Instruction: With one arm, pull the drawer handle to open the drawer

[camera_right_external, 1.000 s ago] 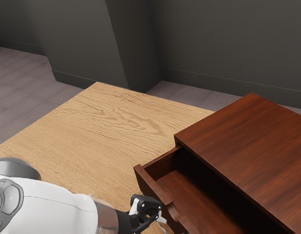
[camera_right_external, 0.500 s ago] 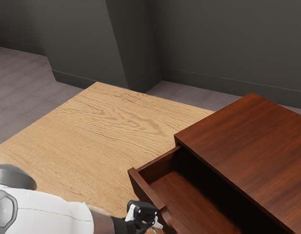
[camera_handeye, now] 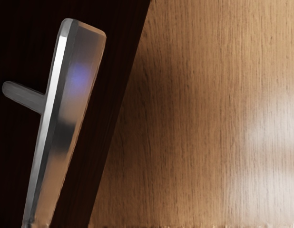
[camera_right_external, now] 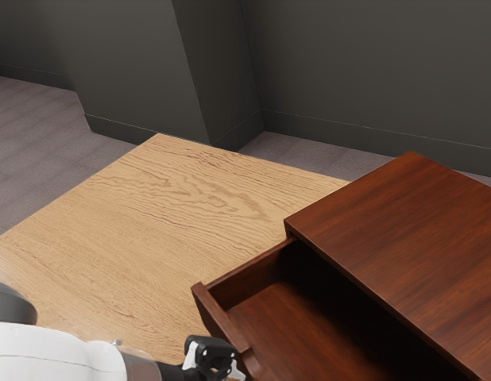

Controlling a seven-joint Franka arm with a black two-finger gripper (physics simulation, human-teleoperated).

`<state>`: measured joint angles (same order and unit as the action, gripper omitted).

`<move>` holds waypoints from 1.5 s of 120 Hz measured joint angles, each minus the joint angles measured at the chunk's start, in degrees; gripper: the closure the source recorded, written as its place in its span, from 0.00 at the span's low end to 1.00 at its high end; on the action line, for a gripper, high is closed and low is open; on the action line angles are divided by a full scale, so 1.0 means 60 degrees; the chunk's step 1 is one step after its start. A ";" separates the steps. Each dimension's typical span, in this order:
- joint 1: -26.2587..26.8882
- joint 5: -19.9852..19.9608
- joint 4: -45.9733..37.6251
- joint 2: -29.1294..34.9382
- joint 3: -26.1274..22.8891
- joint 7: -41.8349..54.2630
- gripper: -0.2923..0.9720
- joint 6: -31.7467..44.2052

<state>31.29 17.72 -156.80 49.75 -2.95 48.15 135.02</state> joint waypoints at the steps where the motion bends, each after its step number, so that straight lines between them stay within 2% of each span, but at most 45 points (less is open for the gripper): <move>1: 0.0000 -0.0001 -0.0009 0.0023 0.0001 -0.0001 0.25 -0.0008; 29: 0.0000 0.0042 -0.0326 0.0515 0.0046 -0.0026 0.23 -0.0195; 42: 0.0010 0.0103 -0.0380 0.0666 0.0055 -0.0042 0.28 -0.0297; 49: 0.0027 0.0167 -0.0405 0.0718 0.0053 -0.0048 0.25 -0.0345; 52: 0.0038 0.0209 -0.0407 0.0730 0.0050 -0.0043 0.27 -0.0364; 54: 0.0042 0.0228 -0.0408 0.0735 0.0049 -0.0040 0.25 -0.0374; 64: 0.0057 0.0304 -0.0407 0.0769 0.0044 -0.0016 0.25 -0.0403; 68: 0.0060 0.0322 -0.0407 0.0782 0.0043 -0.0006 0.28 -0.0407; 84: 0.0071 0.0353 -0.0379 0.0842 0.0072 0.0033 0.29 -0.0405; 86: 0.0073 0.0351 -0.0369 0.0850 0.0077 0.0042 0.33 -0.0397; 95: 0.0066 0.0327 -0.0353 0.0865 0.0095 0.0065 0.38 -0.0346; 118: 0.0032 0.0166 -0.0296 0.0874 0.0124 0.0107 0.41 -0.0285; 126: 0.0017 0.0104 -0.0300 0.0874 0.0130 0.0125 0.38 -0.0241; 141: 0.0026 -0.0007 -0.0311 0.0842 0.0135 0.0178 0.41 -0.0100; 159: 0.0181 -0.0016 -0.0312 0.0821 0.0126 0.0129 0.32 0.0047; 180: 0.0213 -0.0018 -0.0287 0.0847 0.0125 0.0076 0.27 0.0130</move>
<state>32.57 17.61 -158.52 54.83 -2.20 48.61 135.80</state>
